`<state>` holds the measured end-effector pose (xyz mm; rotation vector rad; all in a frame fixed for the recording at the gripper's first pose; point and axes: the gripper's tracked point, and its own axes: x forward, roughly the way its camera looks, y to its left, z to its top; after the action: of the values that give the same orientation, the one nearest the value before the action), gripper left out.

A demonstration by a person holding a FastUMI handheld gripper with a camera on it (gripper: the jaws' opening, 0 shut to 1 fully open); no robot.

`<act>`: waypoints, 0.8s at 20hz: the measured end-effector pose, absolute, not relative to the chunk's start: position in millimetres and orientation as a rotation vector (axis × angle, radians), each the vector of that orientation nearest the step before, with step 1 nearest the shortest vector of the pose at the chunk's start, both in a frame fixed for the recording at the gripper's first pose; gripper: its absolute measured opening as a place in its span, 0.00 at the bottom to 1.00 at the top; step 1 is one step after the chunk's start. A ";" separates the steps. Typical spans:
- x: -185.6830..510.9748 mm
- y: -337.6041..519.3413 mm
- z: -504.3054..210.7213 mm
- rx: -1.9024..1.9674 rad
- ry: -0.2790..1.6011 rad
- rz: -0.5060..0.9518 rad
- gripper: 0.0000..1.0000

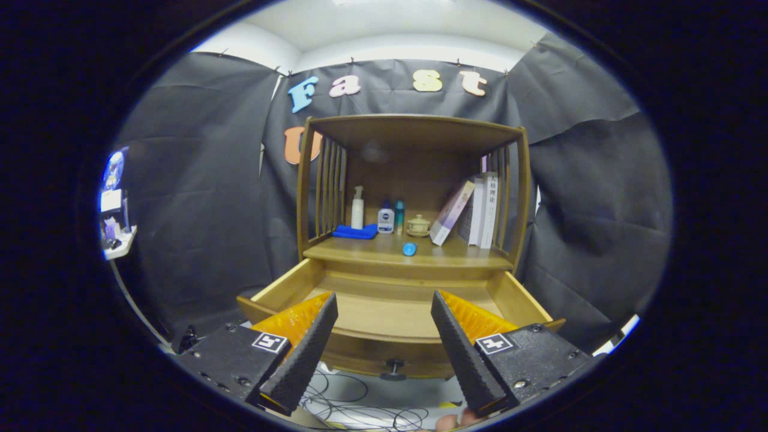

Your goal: Pull open the drawer, take out the items inside it, and place them on the countertop above the cabinet.

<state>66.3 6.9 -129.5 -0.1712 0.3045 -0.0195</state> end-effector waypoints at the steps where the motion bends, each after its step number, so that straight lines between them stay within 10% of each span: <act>1: 60.2 6.0 -137.7 -0.167 0.304 -0.021 0.99; 16: 50.2 -13.0 -225.4 -0.156 0.269 -0.046 0.99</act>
<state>50.2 -13.0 -225.4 -0.1557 0.2690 -0.0460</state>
